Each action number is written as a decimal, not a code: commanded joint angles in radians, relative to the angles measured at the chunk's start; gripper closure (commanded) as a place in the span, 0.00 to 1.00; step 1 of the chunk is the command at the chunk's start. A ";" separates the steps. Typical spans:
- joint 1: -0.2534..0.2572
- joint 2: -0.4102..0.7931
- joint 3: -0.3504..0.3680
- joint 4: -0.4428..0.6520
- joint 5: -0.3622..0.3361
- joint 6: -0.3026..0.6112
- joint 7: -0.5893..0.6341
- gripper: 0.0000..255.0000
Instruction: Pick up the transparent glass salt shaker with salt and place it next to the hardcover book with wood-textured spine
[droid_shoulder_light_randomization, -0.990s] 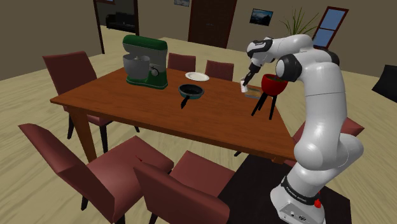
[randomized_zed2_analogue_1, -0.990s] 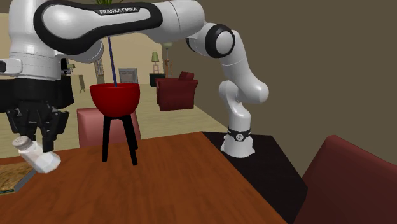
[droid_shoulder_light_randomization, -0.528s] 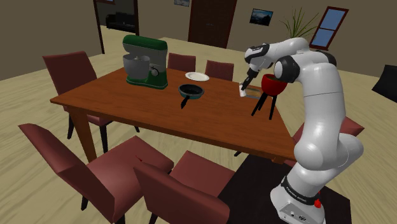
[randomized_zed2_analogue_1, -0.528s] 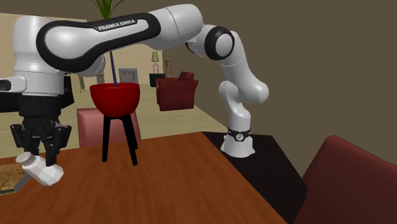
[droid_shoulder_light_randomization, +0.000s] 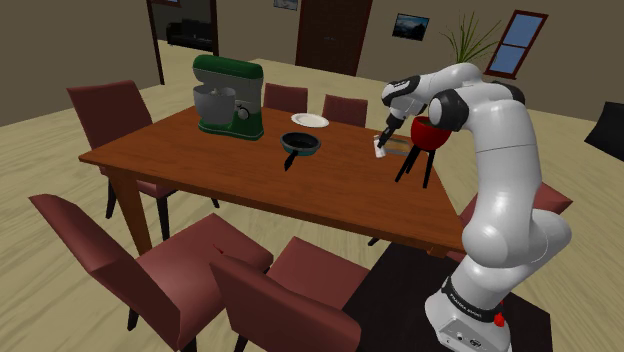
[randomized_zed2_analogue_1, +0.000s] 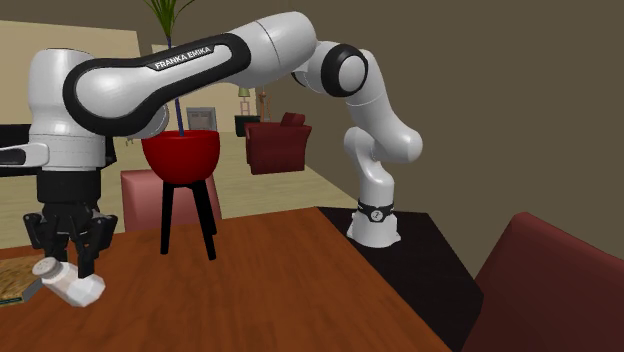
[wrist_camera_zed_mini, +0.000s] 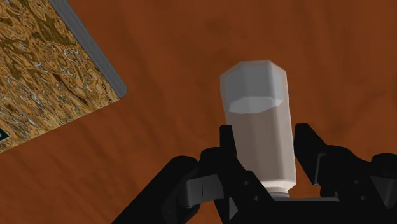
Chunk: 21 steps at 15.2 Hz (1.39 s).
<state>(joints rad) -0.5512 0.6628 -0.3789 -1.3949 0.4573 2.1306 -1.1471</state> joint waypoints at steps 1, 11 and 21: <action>0.000 0.002 0.000 -0.002 0.001 0.003 -0.001 1.00; 0.000 0.002 0.000 -0.002 0.001 0.003 -0.001 0.00; 0.002 -0.066 -0.020 0.014 -0.027 -0.078 0.014 0.00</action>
<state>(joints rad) -0.5496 0.5978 -0.3988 -1.3808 0.4304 2.0534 -1.1333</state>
